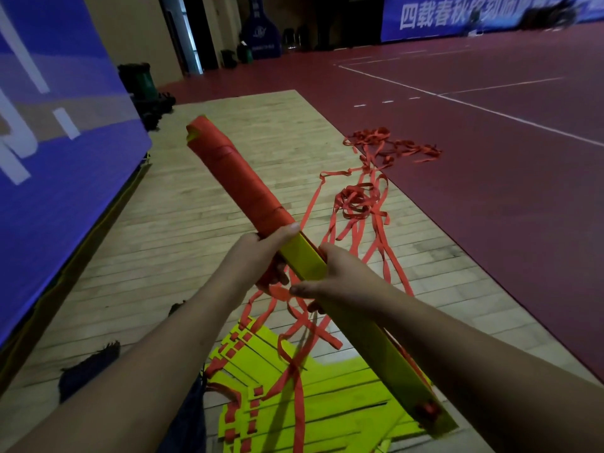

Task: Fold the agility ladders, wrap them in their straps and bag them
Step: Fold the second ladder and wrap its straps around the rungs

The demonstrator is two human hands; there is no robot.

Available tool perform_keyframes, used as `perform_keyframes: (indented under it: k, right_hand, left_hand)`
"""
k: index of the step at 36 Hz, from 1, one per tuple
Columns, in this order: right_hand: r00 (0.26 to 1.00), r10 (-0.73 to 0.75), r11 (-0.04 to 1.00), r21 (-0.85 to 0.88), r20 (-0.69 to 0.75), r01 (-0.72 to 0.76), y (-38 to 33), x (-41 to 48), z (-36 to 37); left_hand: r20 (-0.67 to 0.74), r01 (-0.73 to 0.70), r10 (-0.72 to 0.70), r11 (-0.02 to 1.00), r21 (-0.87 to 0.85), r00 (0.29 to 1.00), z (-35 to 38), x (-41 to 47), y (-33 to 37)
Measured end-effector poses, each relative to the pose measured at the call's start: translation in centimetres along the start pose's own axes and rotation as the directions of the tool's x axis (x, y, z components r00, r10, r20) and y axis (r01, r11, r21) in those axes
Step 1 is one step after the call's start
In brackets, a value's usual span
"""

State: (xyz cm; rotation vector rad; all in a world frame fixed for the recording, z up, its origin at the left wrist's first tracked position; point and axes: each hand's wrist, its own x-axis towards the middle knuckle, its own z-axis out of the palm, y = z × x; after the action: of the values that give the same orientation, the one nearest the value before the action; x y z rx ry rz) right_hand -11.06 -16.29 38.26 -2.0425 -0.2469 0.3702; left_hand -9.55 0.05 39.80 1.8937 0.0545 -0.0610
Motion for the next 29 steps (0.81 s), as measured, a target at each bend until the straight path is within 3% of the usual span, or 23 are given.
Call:
perform_keyframes:
  k: [6, 10, 13, 15, 18, 20, 22, 24, 26, 29]
  right_hand:
    - [0.997, -0.066, 0.993, -0.096, -0.037, 0.062, -0.8, 0.0, 0.6]
    - [0.996, -0.094, 0.993, -0.069, -0.014, 0.092, -1.2, 0.0, 0.7]
    - [0.999, -0.021, 0.992, 0.124, 0.034, 0.017, -1.5, -0.5, 0.1]
    - [0.985, 0.054, 0.941, 0.322, 0.164, -0.106, -1.7, -0.8, -0.6]
    - [0.934, 0.097, 0.866, 0.433, 0.344, -0.250, -1.5, -0.8, -0.9]
    - [0.919, 0.067, 0.827, 0.494, 0.389, -0.270, -1.5, -0.8, -0.7]
    - [0.937, 0.048, 0.824, 0.517, 0.347, -0.234, -1.7, -0.9, -0.6]
    - [0.969, 0.060, 0.890, 0.427, 0.238, -0.160, -1.8, -1.0, -0.7]
    - [0.991, 0.058, 0.954, 0.287, 0.119, -0.091, -1.7, -0.8, -0.9]
    - [0.998, 0.048, 0.967, 0.251, -0.047, -0.035, -1.3, -0.2, -1.0]
  left_hand:
    - [-0.089, -0.083, 0.079, 0.996, -0.043, 0.993, -0.1, -0.5, 0.4]
    - [-0.115, -0.068, 0.050, 0.985, -0.161, 0.992, -0.5, -0.5, 0.2]
    - [-0.113, -0.069, 0.042, 0.966, -0.248, 0.993, -1.3, -0.2, 0.0]
    - [-0.091, -0.091, 0.068, 0.956, -0.278, 0.994, -2.0, -0.1, -0.2]
    - [-0.044, -0.109, 0.100, 0.937, -0.333, 0.994, -2.5, 0.1, -0.4]
    - [-0.021, -0.131, 0.132, 0.932, -0.338, 0.991, -2.5, 0.1, -0.4]
    - [-0.001, -0.155, 0.164, 0.930, -0.334, 0.986, -2.5, 0.1, -0.3]
    - [0.014, -0.170, 0.181, 0.942, -0.289, 0.983, -2.9, 0.2, 0.0]
    - [0.046, -0.164, 0.172, 0.977, -0.133, 0.984, -3.5, 0.0, 0.5]
    - [0.065, -0.043, 0.038, 0.996, 0.073, 0.997, -3.6, 0.0, 0.8]
